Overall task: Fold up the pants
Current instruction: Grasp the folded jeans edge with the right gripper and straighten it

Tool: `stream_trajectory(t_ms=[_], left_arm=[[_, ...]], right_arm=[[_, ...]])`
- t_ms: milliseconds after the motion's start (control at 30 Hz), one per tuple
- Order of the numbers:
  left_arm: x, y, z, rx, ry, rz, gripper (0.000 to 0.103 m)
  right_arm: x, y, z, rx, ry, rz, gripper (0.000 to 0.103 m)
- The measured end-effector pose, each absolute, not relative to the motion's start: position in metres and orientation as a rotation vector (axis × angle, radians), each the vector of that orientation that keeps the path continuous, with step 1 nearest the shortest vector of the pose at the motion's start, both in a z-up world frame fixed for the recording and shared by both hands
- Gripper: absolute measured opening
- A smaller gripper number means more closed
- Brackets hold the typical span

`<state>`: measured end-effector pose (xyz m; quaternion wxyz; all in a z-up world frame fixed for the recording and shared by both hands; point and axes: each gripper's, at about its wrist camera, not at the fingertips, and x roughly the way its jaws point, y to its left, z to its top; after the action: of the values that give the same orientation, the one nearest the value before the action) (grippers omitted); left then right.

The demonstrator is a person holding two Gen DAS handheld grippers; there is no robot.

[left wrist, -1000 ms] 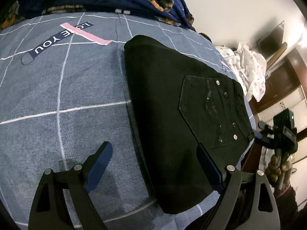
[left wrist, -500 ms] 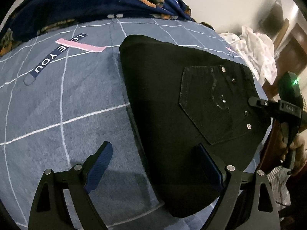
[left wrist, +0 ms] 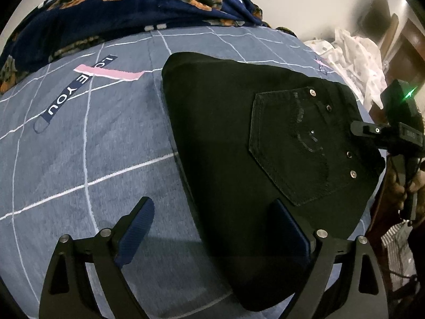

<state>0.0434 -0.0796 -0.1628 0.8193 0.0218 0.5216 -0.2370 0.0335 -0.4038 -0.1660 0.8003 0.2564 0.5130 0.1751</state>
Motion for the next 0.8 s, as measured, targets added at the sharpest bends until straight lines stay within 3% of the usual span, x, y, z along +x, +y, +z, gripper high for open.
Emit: stream_trajectory(t_ms=[400, 600, 800], left_arm=[[0.068, -0.068, -0.163, -0.088, 1.146, -0.61, 0.093], [0.089, -0.063, -0.164, -0.186, 1.178, -0.697, 0.093], [0.104, -0.072, -0.166, -0.253, 1.231, -0.785, 0.082]], right_arm=[[0.042, -0.433, -0.175, 0.641, 1.21, 0.588, 0.077], [0.057, -0.443, -0.182, 0.736, 1.289, 0.636, 0.08], [0.057, -0.447, -0.184, 0.766, 1.306, 0.668, 0.084]])
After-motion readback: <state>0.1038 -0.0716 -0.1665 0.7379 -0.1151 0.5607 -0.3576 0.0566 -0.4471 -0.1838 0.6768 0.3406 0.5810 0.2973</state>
